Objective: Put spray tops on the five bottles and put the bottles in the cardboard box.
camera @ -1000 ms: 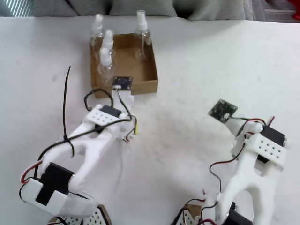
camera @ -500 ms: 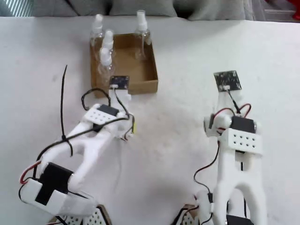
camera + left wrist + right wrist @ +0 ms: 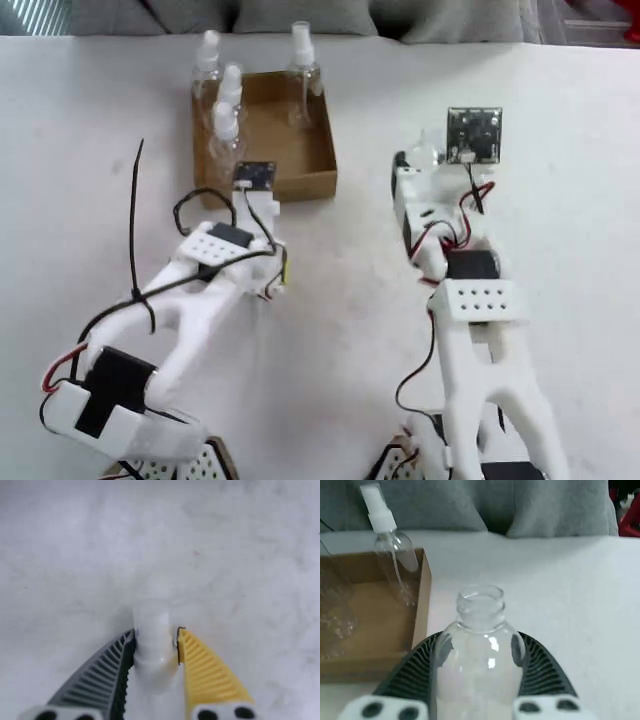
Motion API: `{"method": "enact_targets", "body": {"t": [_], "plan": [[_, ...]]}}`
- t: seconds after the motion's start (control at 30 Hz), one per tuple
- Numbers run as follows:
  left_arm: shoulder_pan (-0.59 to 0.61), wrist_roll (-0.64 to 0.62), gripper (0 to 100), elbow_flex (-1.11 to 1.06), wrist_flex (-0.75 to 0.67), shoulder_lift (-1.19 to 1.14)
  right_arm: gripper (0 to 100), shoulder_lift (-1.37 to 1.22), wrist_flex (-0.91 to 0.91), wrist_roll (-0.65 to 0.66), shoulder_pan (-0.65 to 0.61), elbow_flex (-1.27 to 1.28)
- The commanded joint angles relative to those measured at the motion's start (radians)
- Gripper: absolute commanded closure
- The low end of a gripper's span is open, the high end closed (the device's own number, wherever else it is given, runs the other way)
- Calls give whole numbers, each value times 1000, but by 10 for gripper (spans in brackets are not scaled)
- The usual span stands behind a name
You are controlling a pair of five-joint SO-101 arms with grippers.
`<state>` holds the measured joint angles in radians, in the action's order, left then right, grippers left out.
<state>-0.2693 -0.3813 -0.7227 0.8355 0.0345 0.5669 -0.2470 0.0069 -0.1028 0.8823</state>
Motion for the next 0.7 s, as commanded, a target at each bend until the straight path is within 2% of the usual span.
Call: {"method": "enact_targets", "body": {"t": [0.0, 0.1, 0.2, 0.33, 0.53, 0.67], "plan": [[10, 8, 977, 11, -15, 53, 982, 28, 325, -8, -22, 60], [10, 8, 977, 11, -15, 53, 982, 28, 568, -8, -47, 140], [10, 8, 977, 11, -15, 54, 982, -4, 727, -5, -88, 203], [10, 8, 977, 9, -15, 54, 982, -150, 909, -3, -116, 216], [10, 8, 977, 9, -15, 56, 983, -354, 1333, -2, -114, 298], [10, 8, 977, 9, -14, 58, 983, -360, 1438, -2, -145, 428]]}}
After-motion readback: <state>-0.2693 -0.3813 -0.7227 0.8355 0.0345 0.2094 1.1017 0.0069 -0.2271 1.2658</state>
